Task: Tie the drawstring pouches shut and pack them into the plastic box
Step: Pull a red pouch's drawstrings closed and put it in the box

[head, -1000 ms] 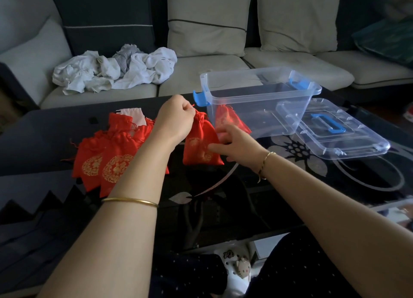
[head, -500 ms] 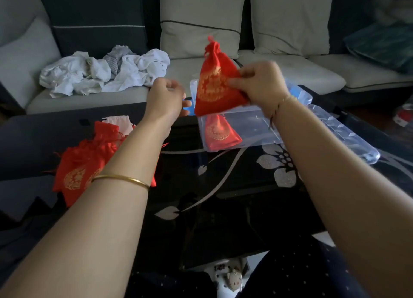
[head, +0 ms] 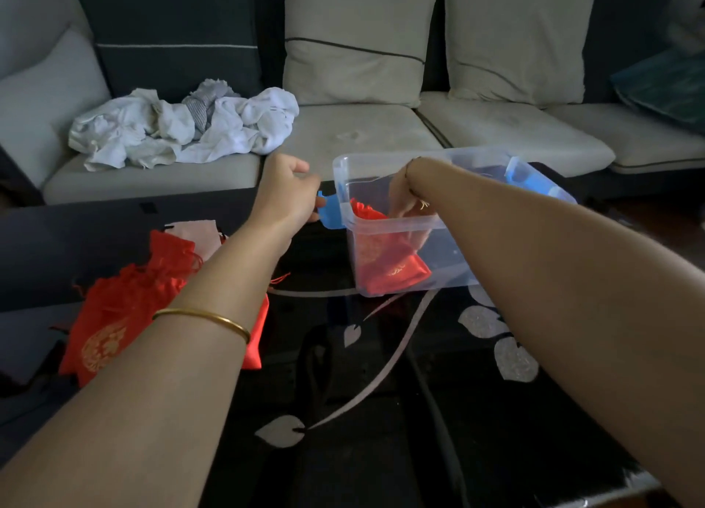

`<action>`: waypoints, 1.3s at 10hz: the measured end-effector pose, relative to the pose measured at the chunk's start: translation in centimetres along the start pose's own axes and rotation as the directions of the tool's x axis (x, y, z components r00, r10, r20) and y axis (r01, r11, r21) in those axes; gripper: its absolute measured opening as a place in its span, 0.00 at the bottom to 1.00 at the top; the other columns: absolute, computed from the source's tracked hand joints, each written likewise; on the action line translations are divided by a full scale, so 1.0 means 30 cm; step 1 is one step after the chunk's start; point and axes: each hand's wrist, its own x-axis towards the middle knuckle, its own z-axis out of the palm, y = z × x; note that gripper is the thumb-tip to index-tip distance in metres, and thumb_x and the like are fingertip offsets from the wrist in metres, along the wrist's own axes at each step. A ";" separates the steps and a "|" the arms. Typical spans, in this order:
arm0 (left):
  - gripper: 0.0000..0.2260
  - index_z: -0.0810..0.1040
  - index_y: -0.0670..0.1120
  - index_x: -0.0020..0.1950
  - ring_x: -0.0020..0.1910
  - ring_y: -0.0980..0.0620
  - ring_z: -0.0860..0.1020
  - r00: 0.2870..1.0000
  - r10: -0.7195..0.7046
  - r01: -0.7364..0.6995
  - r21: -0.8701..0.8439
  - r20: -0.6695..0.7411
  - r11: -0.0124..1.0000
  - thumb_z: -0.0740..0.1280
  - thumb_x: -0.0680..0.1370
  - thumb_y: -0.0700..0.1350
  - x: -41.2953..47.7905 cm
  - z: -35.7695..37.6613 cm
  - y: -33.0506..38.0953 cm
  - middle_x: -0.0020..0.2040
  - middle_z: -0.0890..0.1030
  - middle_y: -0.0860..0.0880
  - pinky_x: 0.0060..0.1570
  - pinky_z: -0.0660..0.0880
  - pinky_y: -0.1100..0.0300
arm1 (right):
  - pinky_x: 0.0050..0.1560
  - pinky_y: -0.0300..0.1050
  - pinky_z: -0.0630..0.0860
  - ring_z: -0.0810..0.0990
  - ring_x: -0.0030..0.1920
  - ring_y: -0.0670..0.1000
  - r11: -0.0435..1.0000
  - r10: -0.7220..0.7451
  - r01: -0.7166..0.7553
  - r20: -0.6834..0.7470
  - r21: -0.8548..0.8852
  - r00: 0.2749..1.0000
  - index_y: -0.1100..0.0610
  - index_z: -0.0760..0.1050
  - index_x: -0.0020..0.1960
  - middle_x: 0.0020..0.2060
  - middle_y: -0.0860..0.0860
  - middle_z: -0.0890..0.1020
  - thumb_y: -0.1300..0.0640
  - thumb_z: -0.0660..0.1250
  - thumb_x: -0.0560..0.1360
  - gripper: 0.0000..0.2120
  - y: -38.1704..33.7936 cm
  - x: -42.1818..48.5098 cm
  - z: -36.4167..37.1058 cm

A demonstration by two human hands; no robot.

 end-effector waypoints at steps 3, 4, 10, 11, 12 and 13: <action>0.13 0.69 0.41 0.64 0.38 0.55 0.78 0.992 -0.079 0.075 -0.046 -0.096 0.996 0.60 0.79 0.37 -0.112 -0.105 -0.061 0.51 0.74 0.46 0.31 0.74 0.62 | 0.30 0.32 0.72 0.75 0.26 0.44 0.957 0.060 -0.012 -0.159 0.288 0.985 0.57 0.73 0.15 0.14 0.44 0.73 0.64 0.62 0.77 0.31 -0.040 -0.176 0.008; 0.14 0.70 0.40 0.63 0.37 0.54 0.77 0.976 -0.117 0.113 -0.030 -0.185 0.993 0.57 0.78 0.35 -0.161 -0.170 -0.129 0.49 0.75 0.45 0.31 0.73 0.62 | 0.21 0.31 0.73 0.79 0.27 0.46 0.818 0.027 0.296 -0.547 0.494 0.837 0.36 0.65 0.12 0.11 0.39 0.68 0.65 0.64 0.73 0.37 -0.124 -0.236 0.002; 0.16 0.72 0.42 0.64 0.62 0.39 0.72 0.842 -0.223 0.359 0.200 -0.491 0.912 0.57 0.77 0.35 -0.307 -0.425 -0.309 0.66 0.69 0.39 0.60 0.71 0.50 | 0.26 0.41 0.62 0.65 0.27 0.49 0.683 -0.214 0.458 -0.443 0.569 0.870 0.57 0.62 0.28 0.27 0.51 0.68 0.58 0.68 0.73 0.19 -0.703 -0.199 0.453; 0.14 0.73 0.43 0.63 0.64 0.38 0.68 0.841 -0.146 0.332 0.284 -0.521 0.899 0.58 0.79 0.39 -0.309 -0.423 -0.280 0.66 0.69 0.39 0.60 0.69 0.48 | 0.35 0.41 0.71 0.72 0.34 0.49 0.542 -0.264 0.556 -0.501 0.630 0.824 0.60 0.74 0.40 0.35 0.52 0.74 0.61 0.70 0.72 0.05 -0.658 -0.216 0.439; 0.17 0.74 0.43 0.64 0.66 0.37 0.65 0.907 0.028 0.207 0.505 -0.420 0.838 0.56 0.81 0.51 -0.313 -0.393 -0.239 0.66 0.70 0.40 0.62 0.64 0.45 | 0.26 0.35 0.70 0.74 0.30 0.48 0.419 -0.327 0.551 -0.447 0.721 0.833 0.60 0.75 0.50 0.33 0.54 0.77 0.63 0.69 0.73 0.07 -0.537 -0.258 0.403; 0.22 0.76 0.45 0.61 0.65 0.40 0.67 0.979 0.051 0.055 0.495 -0.198 0.867 0.51 0.80 0.58 -0.308 -0.354 -0.207 0.59 0.76 0.45 0.63 0.62 0.45 | 0.28 0.35 0.71 0.75 0.31 0.45 0.438 -0.363 0.554 -0.424 0.708 0.830 0.57 0.75 0.48 0.35 0.52 0.78 0.63 0.68 0.73 0.05 -0.399 -0.305 0.369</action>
